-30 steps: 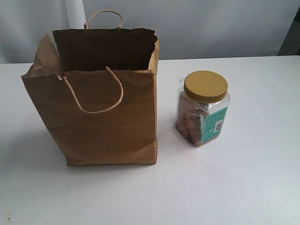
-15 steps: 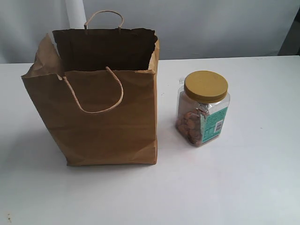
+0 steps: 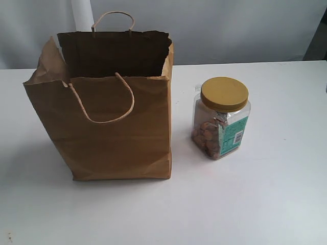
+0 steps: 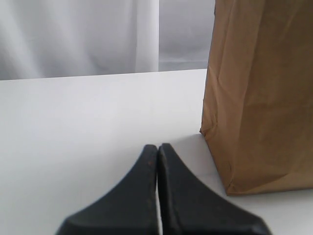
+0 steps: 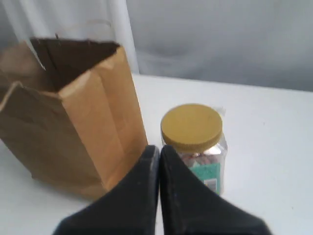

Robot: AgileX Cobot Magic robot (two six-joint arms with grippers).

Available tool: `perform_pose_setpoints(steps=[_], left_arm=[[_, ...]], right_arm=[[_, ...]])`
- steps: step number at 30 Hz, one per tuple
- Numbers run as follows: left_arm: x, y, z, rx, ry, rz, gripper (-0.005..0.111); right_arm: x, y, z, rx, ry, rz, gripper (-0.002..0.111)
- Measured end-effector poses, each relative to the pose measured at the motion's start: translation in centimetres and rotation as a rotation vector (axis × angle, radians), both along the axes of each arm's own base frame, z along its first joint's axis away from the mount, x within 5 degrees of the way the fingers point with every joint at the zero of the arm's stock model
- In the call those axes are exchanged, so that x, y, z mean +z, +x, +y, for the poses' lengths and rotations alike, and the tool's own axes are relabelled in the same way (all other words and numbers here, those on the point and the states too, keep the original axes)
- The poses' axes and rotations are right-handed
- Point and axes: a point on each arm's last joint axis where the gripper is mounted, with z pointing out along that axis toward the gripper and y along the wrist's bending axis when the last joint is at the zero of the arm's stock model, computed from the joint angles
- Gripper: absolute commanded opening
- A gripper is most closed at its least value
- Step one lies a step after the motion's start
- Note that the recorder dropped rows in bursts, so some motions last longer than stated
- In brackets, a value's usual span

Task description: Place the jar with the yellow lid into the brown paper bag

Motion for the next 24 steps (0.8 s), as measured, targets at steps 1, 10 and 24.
perform_pose_setpoints(steps=[1,10,24], left_arm=[[0.0,0.0,0.0,0.0,0.0,0.0,0.001],[0.0,0.0,0.0,0.0,0.0,0.0,0.001],[0.0,0.0,0.0,0.0,0.0,0.0,0.001]], right_arm=[[0.3,1.0,0.1,0.009,-0.026,0.054,0.0],[1.6,8.0,0.3,0.049,-0.177,0.415,0.0],[-1.0,13.2,0.7,0.06,-0.201,0.574,0.0]])
